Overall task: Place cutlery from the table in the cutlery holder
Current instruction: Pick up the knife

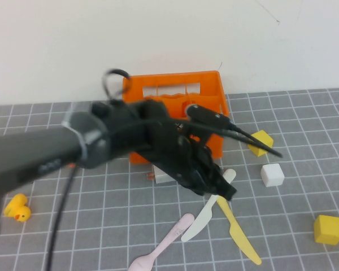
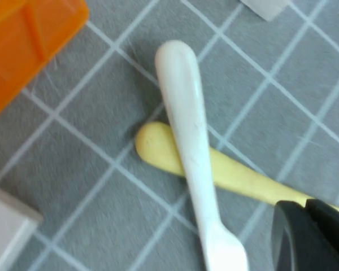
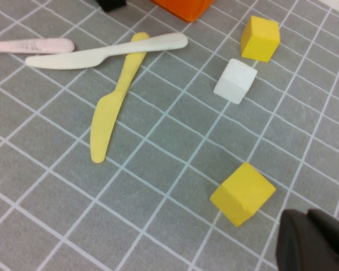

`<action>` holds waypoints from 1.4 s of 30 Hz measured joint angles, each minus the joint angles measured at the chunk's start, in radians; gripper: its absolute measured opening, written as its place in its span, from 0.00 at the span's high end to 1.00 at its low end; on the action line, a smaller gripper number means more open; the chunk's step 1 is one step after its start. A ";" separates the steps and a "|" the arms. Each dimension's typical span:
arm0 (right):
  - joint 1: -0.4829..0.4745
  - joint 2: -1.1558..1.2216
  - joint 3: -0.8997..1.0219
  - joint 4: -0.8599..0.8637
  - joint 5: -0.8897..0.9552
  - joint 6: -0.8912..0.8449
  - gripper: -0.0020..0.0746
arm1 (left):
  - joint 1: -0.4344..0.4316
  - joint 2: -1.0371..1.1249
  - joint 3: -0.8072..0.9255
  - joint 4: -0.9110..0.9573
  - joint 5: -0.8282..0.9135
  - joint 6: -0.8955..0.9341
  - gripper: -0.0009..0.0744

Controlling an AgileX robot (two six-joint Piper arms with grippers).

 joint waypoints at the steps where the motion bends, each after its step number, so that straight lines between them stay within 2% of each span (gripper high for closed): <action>1: 0.000 0.000 0.000 0.000 0.000 0.000 0.98 | -0.011 0.008 -0.001 0.023 -0.027 -0.019 0.99; 7: 0.000 0.000 0.000 0.002 0.000 0.000 0.98 | -0.065 0.088 -0.099 0.244 -0.059 -0.232 0.96; 9: 0.000 0.000 0.000 0.002 0.000 0.000 0.98 | -0.073 0.124 -0.161 0.301 -0.028 -0.287 0.88; 15: 0.000 0.000 0.000 0.004 0.000 0.000 0.98 | -0.073 0.231 -0.326 0.346 0.094 -0.290 0.45; 20: 0.000 0.000 0.000 0.006 0.000 0.000 0.98 | -0.075 0.319 -0.411 0.366 0.150 -0.242 0.37; 28: 0.000 0.000 0.000 0.008 0.000 0.000 0.98 | -0.079 0.365 -0.447 0.412 0.116 -0.240 0.38; 31: 0.000 0.000 0.000 0.008 0.000 0.000 0.98 | -0.079 0.366 -0.449 0.424 0.116 -0.238 0.49; 35: 0.000 0.000 0.000 0.008 0.000 0.000 0.98 | -0.079 0.366 -0.451 0.431 0.125 -0.231 0.74; 38: 0.000 0.000 0.000 0.008 0.000 0.000 0.98 | -0.079 0.368 -0.461 0.431 0.156 -0.227 0.73; 42: 0.000 0.000 0.000 0.008 0.000 0.000 0.98 | -0.079 0.373 -0.505 0.429 0.282 -0.219 0.73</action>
